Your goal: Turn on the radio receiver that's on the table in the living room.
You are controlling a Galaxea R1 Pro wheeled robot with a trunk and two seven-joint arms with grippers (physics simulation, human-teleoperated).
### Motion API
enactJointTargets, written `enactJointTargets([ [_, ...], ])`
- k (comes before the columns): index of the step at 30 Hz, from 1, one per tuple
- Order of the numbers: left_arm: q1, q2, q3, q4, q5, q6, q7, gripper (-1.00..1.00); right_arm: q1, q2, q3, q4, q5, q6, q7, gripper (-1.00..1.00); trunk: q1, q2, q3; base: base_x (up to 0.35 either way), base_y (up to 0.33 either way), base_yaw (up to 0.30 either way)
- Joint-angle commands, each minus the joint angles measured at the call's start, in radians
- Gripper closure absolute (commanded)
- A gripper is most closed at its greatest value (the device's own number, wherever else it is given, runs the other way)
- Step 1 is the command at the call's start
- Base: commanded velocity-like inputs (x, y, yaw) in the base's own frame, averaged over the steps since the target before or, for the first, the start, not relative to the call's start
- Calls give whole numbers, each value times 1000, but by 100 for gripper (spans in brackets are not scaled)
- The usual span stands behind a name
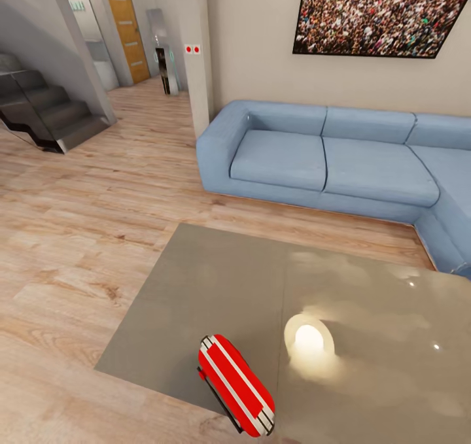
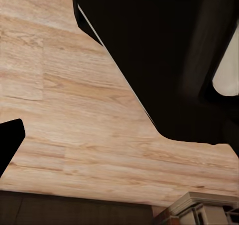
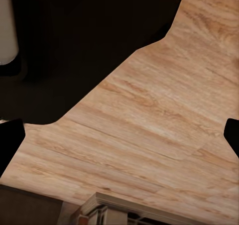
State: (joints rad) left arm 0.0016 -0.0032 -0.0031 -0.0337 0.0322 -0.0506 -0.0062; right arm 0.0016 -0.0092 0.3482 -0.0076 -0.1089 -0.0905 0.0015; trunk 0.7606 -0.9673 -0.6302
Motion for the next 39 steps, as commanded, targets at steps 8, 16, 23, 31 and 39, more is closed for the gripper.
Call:
enactJointTargets([
  [8,0,0,0,0,0,0,-1,-100,0,0,0,0,0,0,0,-100,-31,56,25,0,0,0],
  [16,0,0,0,0,0,0,0,-100,0,0,0,0,0,0,0,-100,-54,98,44,0,0,0],
  [23,0,0,1,0,1,0,0,-100,0,2,0,0,0,0,0,-100,-54,98,44,0,0,0],
  [31,0,0,2,0,1,0,0,-100,0,1,0,0,0,0,0,-100,-54,98,34,0,0,0],
  [39,0,2,4,0,3,0,2,-100,0,5,1,0,0,0,0,-100,-54,98,22,0,0,0],
])
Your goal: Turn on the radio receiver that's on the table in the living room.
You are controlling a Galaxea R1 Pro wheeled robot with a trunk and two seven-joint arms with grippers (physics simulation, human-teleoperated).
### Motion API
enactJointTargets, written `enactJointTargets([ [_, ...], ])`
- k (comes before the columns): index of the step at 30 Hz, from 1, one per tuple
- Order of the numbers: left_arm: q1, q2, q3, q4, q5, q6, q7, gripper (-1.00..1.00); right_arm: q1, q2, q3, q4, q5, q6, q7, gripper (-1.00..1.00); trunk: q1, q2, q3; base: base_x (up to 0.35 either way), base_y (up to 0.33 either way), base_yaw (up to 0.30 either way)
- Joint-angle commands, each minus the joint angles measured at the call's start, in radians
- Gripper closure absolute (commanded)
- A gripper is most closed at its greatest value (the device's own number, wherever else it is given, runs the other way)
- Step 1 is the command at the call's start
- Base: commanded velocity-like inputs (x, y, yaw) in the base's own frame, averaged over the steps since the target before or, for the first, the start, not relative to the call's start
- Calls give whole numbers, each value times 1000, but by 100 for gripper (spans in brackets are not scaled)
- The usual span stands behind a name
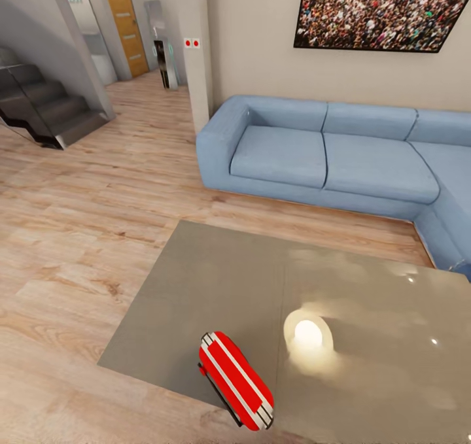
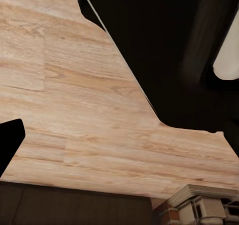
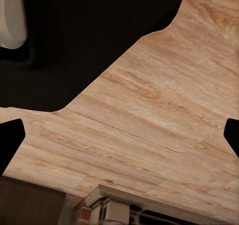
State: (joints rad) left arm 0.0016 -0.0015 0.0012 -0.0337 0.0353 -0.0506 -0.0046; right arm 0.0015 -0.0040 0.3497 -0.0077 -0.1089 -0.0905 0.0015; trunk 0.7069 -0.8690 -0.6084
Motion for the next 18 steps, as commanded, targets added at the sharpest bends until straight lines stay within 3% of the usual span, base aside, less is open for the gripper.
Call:
enactJointTargets([
  [1,0,0,0,0,0,0,0,-100,0,0,0,0,0,0,0,-100,0,0,-2,0,0,0],
  [18,0,0,-3,0,0,0,0,-100,0,-1,0,0,3,0,0,-100,0,0,-17,0,0,0],
])
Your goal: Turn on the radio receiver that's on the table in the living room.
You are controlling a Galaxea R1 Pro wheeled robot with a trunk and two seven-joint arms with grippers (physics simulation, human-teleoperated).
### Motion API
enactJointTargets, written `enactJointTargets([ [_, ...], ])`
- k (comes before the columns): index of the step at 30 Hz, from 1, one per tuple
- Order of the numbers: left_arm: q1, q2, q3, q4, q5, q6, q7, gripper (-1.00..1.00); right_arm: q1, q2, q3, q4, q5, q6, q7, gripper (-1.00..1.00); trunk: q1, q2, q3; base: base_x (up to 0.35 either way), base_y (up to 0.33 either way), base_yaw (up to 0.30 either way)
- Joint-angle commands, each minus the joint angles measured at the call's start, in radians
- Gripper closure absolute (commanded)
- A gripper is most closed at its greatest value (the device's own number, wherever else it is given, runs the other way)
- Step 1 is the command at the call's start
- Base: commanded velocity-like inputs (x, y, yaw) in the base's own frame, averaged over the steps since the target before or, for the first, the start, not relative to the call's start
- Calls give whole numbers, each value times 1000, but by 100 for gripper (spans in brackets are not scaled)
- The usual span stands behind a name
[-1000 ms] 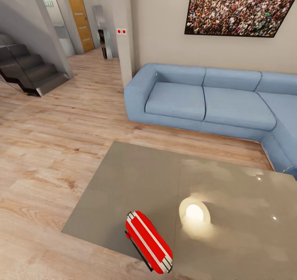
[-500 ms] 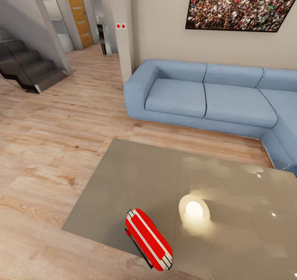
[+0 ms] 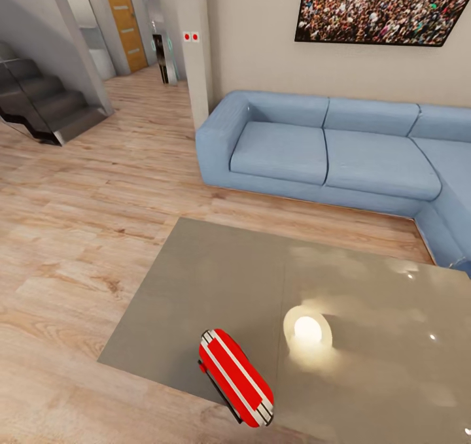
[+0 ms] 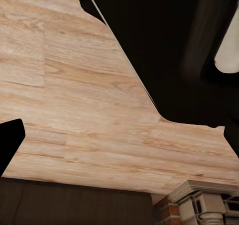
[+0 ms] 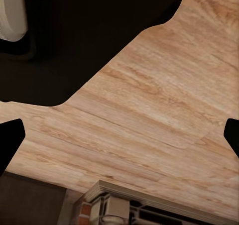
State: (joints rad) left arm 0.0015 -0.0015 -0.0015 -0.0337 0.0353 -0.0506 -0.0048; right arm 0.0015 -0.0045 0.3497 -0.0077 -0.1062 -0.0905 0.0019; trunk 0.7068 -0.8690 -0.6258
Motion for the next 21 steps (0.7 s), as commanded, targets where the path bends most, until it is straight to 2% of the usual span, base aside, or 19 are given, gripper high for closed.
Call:
enactJointTargets([
  [1,0,0,0,0,0,0,0,-100,0,-1,0,0,0,0,2,-100,0,0,0,0,0,0],
  [8,0,-3,0,-1,-4,1,-2,-100,0,6,-1,1,7,0,-2,-100,0,0,0,0,0,0],
  [12,0,-23,-6,-8,-6,3,3,-100,0,4,4,1,14,5,-1,-100,0,0,0,0,0,0],
  [14,0,-25,-11,-150,-9,13,-5,-100,-2,-7,33,-129,14,14,3,-100,0,0,0,0,0,0],
  [15,1,-24,-12,-241,-10,18,-7,-100,-2,-20,40,-252,11,23,-2,-100,0,0,0,0,0,0],
  [17,0,-23,-11,-375,-7,29,-10,-100,-3,-62,39,-461,6,69,-23,-100,0,0,0,0,0,0],
  [18,0,-23,-10,-410,-7,34,-10,-100,-3,-76,38,-518,5,89,-29,-100,0,0,0,0,0,0],
  [20,0,-20,-8,-560,-5,83,-16,-100,-3,-136,27,-764,2,218,-47,-100,0,0,0,0,0,0],
  [21,0,-17,-6,-668,-3,136,-33,-100,-3,-171,13,-938,1,320,-56,-100,0,0,0,0,0,0],
])
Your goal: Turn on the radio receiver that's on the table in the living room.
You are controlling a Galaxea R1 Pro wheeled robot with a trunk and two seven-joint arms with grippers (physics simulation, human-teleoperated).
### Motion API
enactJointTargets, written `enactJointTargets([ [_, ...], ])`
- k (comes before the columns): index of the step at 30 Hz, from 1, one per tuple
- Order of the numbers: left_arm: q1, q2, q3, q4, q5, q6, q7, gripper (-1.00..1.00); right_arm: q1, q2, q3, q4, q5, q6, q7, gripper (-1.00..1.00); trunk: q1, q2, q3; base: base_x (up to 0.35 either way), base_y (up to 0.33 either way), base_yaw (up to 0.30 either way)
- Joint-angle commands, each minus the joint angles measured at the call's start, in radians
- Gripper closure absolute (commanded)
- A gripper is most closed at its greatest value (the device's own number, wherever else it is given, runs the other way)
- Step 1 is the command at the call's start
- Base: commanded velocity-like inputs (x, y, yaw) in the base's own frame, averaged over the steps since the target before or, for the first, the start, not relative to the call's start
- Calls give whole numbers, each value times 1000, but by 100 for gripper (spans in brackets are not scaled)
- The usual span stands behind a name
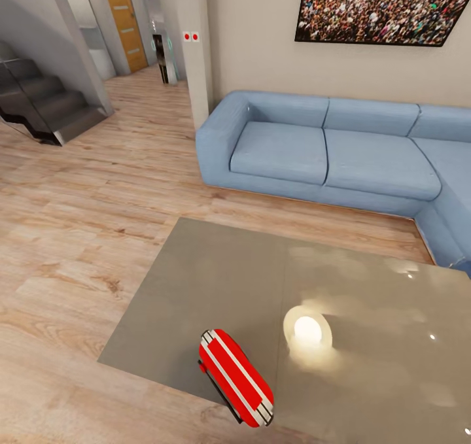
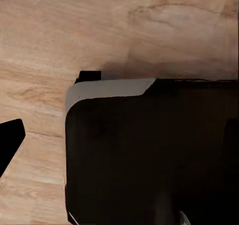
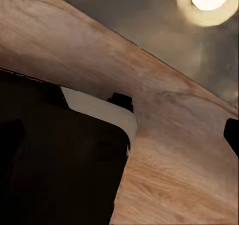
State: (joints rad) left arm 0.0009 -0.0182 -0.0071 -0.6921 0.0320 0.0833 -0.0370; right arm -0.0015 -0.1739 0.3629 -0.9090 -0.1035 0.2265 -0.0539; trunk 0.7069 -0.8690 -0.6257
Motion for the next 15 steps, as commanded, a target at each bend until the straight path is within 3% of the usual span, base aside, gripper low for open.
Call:
enactJointTargets([
  [1,1,6,1,-78,2,44,-21,-100,0,-18,-11,-145,-2,66,-6,-100,0,0,0,0,0,0],
  [2,1,16,2,-139,5,86,-47,-100,0,-31,-21,-245,-1,123,-12,-100,0,0,0,0,0,0],
  [3,1,44,3,-228,29,148,-104,-100,0,-44,-29,-400,0,215,-44,-100,0,0,0,0,0,0],
  [5,1,91,4,-308,110,194,-151,-100,0,-53,-33,-547,3,300,-127,-100,0,0,0,0,0,0],
  [7,1,126,4,-349,182,208,-165,-100,0,-56,-33,-607,6,326,-187,-100,0,0,0,0,0,0],
  [10,1,175,3,-409,284,216,-173,-100,-7,-57,-33,-649,9,340,-221,-100,0,0,0,0,0,0],
  [11,1,205,1,-435,349,218,-175,-100,-32,-58,-33,-658,9,357,-227,-100,0,0,0,0,0,0],
  [13,2,227,0,-449,401,219,-183,-100,-70,-58,-32,-664,8,410,-215,-100,0,0,0,0,0,0],
  [15,2,229,0,-452,407,219,-188,-100,-76,-58,-31,-664,8,416,-193,-100,0,0,0,0,0,0],
])
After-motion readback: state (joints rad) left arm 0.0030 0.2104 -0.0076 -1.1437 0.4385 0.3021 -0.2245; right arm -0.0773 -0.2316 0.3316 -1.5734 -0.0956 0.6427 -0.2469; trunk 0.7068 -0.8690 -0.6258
